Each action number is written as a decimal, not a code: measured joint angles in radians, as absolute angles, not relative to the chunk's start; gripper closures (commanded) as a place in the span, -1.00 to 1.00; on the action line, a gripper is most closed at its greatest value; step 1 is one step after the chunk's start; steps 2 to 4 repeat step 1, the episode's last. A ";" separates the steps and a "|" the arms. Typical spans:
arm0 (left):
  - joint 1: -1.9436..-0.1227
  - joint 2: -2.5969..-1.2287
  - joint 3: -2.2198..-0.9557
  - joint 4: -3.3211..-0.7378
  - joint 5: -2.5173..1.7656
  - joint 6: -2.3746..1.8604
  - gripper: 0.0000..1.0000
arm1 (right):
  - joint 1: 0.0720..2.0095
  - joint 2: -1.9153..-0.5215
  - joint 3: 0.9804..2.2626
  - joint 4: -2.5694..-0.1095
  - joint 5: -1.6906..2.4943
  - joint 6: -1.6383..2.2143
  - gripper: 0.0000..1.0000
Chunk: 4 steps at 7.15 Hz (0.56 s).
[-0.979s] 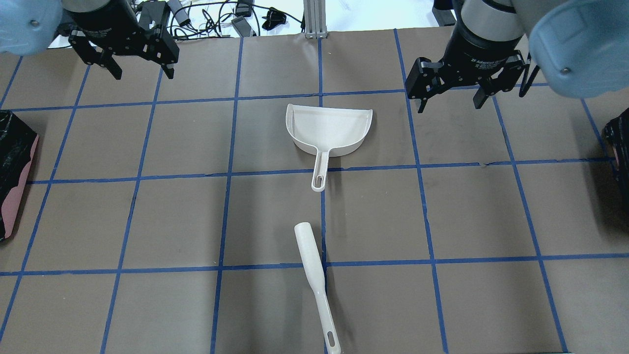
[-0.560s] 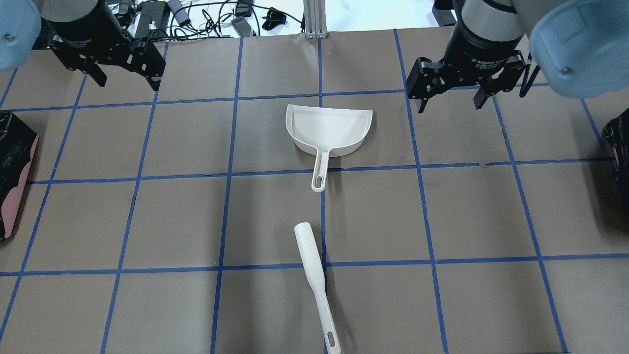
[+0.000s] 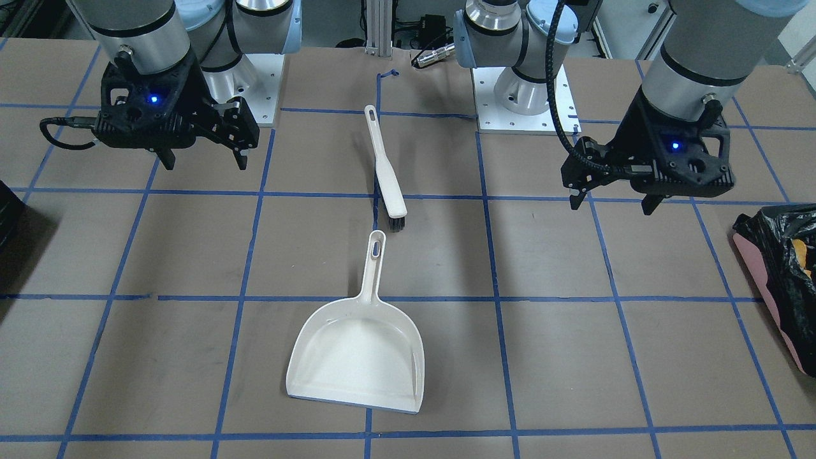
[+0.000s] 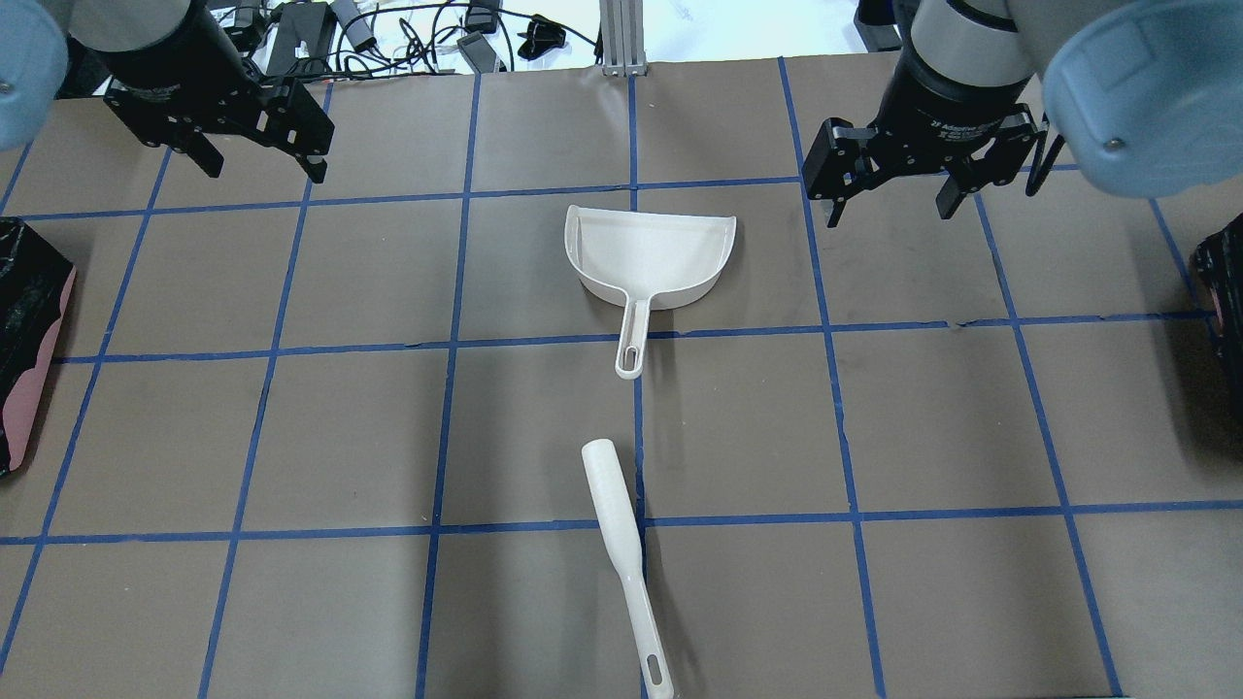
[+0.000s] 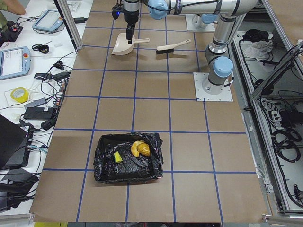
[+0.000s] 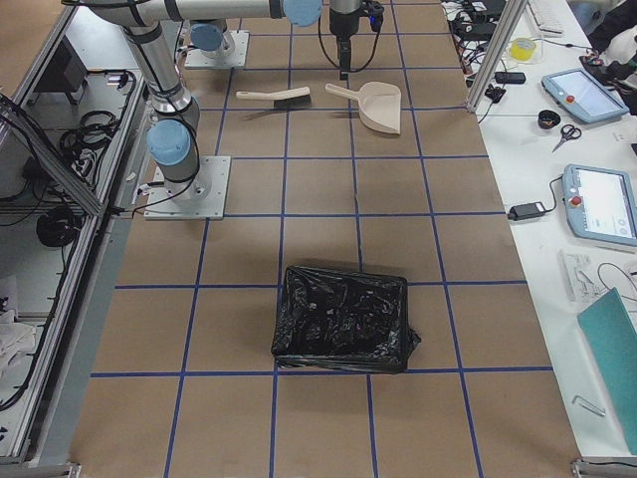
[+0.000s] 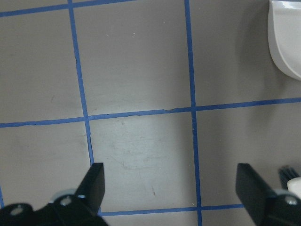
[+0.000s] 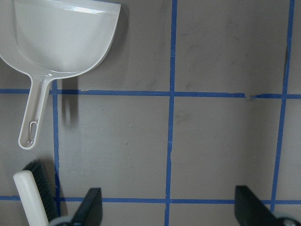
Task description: Sweep and dump trash in nearest bin
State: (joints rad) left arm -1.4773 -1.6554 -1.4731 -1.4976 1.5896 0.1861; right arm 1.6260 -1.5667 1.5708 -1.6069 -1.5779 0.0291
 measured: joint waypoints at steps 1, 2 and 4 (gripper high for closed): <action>-1.477 -1.655 -1.474 -1.497 1.581 0.184 -1.00 | 1.626 -1.567 1.574 -1.608 -1.579 0.029 -1.00; -1.477 -1.655 -1.474 -1.497 1.581 0.184 -1.00 | 1.626 -1.567 1.574 -1.608 -1.579 0.029 -1.00; -1.477 -1.655 -1.474 -1.497 1.581 0.184 -1.00 | 1.626 -1.567 1.574 -1.608 -1.579 0.029 -1.00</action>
